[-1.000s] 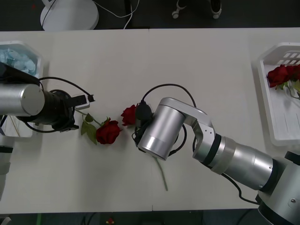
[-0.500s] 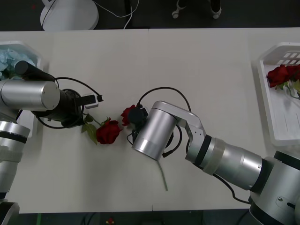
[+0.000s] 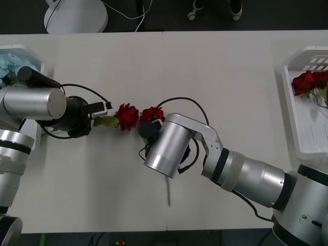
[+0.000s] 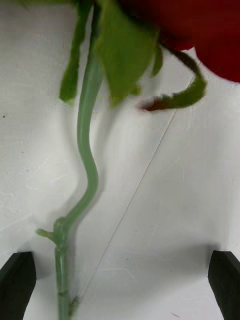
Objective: Put the red flowers into the right box and the blue flowers into the left box
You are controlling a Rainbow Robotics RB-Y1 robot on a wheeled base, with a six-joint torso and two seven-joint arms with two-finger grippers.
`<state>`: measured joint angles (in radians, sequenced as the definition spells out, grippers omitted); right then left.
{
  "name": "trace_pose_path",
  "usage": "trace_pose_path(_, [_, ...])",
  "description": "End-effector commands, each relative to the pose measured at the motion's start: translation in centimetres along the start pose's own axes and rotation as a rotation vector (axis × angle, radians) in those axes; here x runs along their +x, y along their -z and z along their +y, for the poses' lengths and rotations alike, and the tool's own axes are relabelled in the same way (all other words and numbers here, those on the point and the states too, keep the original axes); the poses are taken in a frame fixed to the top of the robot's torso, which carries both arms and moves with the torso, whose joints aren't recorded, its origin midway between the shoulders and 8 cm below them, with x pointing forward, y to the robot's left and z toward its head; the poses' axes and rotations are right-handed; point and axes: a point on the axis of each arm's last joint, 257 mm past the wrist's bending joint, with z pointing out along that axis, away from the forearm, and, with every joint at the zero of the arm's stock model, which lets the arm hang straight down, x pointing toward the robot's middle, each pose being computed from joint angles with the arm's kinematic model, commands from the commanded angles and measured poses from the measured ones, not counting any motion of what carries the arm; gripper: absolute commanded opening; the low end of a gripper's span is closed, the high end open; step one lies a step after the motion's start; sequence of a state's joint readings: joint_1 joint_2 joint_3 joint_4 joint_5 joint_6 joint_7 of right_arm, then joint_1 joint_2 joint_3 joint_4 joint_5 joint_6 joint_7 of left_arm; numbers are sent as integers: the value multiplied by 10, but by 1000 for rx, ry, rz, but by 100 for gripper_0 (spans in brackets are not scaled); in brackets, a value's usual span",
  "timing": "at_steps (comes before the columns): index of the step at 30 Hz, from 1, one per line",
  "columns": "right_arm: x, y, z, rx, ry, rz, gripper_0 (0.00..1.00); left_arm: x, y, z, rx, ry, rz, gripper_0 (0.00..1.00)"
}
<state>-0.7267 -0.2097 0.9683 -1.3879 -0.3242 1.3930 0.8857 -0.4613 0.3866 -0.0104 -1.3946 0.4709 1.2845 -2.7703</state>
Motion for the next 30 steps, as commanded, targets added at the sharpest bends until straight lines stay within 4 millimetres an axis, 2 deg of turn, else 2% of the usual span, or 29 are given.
trace_pose_path(1, [-20,13,20,-14,59,-45,100,-20,9,22,-44,52,-32,0])
trace_pose_path(3, [-20,13,22,-21,52,-41,100,-20,11,24,-45,67,-41,0])
trace_pose_path(4, [-20,13,22,-22,52,-41,95,-19,12,26,-47,76,-47,0])
trace_pose_path(7, [-20,13,22,-22,50,-39,59,-21,15,26,-37,104,-73,0])
trace_pose_path(8, [-19,13,22,-23,48,-38,52,-21,15,27,-36,110,-77,0])
trace_pose_path(9, [-19,13,22,-22,47,-37,38,-21,17,28,-34,124,-90,0])
trace_pose_path(11, [-18,11,20,-16,43,-31,22,-24,20,29,-29,142,-113,0])
trace_pose_path(14, [-19,9,17,-7,39,-28,9,-29,24,29,-17,167,-151,0])
trace_pose_path(15, [-19,7,15,-4,37,-26,1,-34,25,28,-9,178,-177,0])
trace_pose_path(21, [-24,5,5,16,18,-23,0,-53,31,25,18,202,-257,0])
trace_pose_path(23, [-27,5,-1,19,-4,-19,0,-58,33,25,30,265,-280,0])
trace_pose_path(29, [-47,15,-33,5,-99,-24,0,-73,43,29,49,418,-322,0])
trace_pose_path(30, [-56,20,-45,0,-123,-33,0,-78,47,32,51,467,-337,0])
